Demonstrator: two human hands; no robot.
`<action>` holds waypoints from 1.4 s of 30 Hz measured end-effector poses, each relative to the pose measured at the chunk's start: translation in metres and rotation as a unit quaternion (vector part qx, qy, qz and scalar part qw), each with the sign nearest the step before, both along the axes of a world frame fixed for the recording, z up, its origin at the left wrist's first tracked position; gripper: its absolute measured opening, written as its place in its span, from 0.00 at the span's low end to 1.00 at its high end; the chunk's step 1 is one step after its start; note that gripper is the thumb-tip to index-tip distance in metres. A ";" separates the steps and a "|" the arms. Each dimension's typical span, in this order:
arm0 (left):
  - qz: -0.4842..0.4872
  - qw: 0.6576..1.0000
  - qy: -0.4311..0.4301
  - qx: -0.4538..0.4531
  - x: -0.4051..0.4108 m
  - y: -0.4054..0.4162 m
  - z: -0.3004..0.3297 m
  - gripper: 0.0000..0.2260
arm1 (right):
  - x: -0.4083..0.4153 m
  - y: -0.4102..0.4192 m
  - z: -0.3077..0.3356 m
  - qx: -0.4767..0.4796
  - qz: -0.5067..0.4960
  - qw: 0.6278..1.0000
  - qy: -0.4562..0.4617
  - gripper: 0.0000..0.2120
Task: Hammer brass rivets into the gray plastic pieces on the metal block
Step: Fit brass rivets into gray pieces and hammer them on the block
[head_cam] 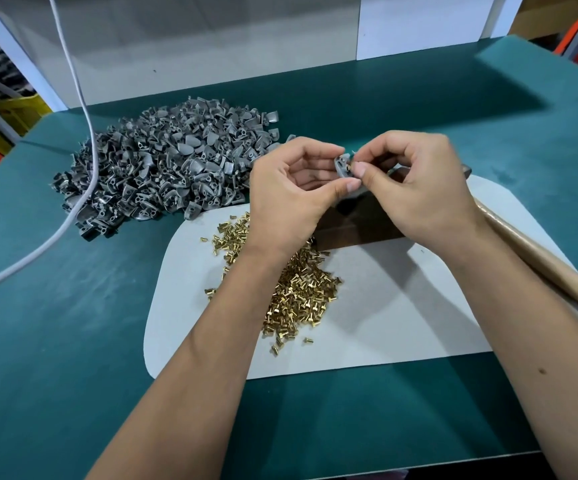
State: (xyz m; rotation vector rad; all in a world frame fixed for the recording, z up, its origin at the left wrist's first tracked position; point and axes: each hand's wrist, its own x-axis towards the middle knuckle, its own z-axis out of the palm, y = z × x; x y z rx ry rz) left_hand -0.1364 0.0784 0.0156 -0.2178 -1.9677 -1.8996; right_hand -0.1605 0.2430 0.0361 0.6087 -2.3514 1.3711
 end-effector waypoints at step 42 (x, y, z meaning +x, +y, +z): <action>0.001 1.000 -0.015 -0.004 0.000 -0.003 0.002 0.13 | -0.002 0.009 0.003 0.071 0.039 0.982 0.169 0.03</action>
